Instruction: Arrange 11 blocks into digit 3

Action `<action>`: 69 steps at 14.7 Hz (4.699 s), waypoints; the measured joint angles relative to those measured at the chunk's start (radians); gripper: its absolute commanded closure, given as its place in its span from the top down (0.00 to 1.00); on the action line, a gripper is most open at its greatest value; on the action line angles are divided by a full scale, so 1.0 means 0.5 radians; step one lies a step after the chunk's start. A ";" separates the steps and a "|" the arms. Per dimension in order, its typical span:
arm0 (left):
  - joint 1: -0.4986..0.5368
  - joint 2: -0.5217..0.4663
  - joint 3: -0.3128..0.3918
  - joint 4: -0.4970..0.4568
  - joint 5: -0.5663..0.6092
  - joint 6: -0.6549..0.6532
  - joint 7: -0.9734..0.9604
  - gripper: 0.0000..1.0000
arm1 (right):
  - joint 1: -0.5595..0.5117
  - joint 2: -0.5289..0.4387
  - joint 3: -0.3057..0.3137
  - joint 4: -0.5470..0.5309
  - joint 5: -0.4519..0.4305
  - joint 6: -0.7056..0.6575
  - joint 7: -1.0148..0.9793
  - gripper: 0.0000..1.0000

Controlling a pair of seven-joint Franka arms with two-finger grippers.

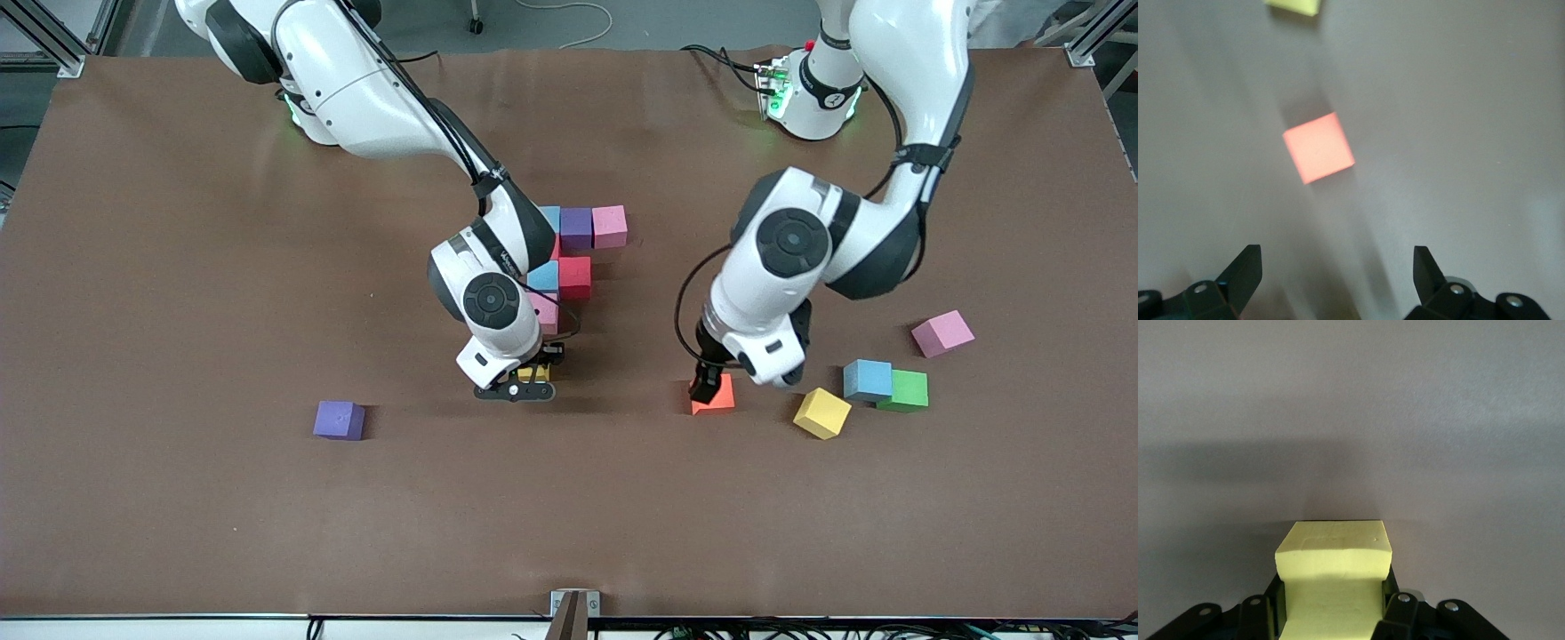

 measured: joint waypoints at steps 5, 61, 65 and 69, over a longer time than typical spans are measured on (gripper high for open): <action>0.161 0.193 0.001 0.082 0.000 0.000 0.555 1.00 | 0.045 -0.056 -0.008 -0.036 0.000 0.002 0.095 0.00; -0.123 -0.137 -0.243 -0.991 -0.243 0.694 -1.163 0.18 | -0.558 -0.428 -0.117 -0.184 -0.107 -0.203 -0.042 1.00; -0.184 -0.137 -0.243 -1.089 -0.241 0.888 -1.313 0.19 | -0.742 -0.402 -0.122 -0.210 -0.147 -0.203 -0.566 1.00; -0.250 -0.135 -0.243 -1.138 -0.241 0.976 -1.352 0.19 | -0.796 -0.355 -0.120 -0.344 -0.147 0.053 -0.679 1.00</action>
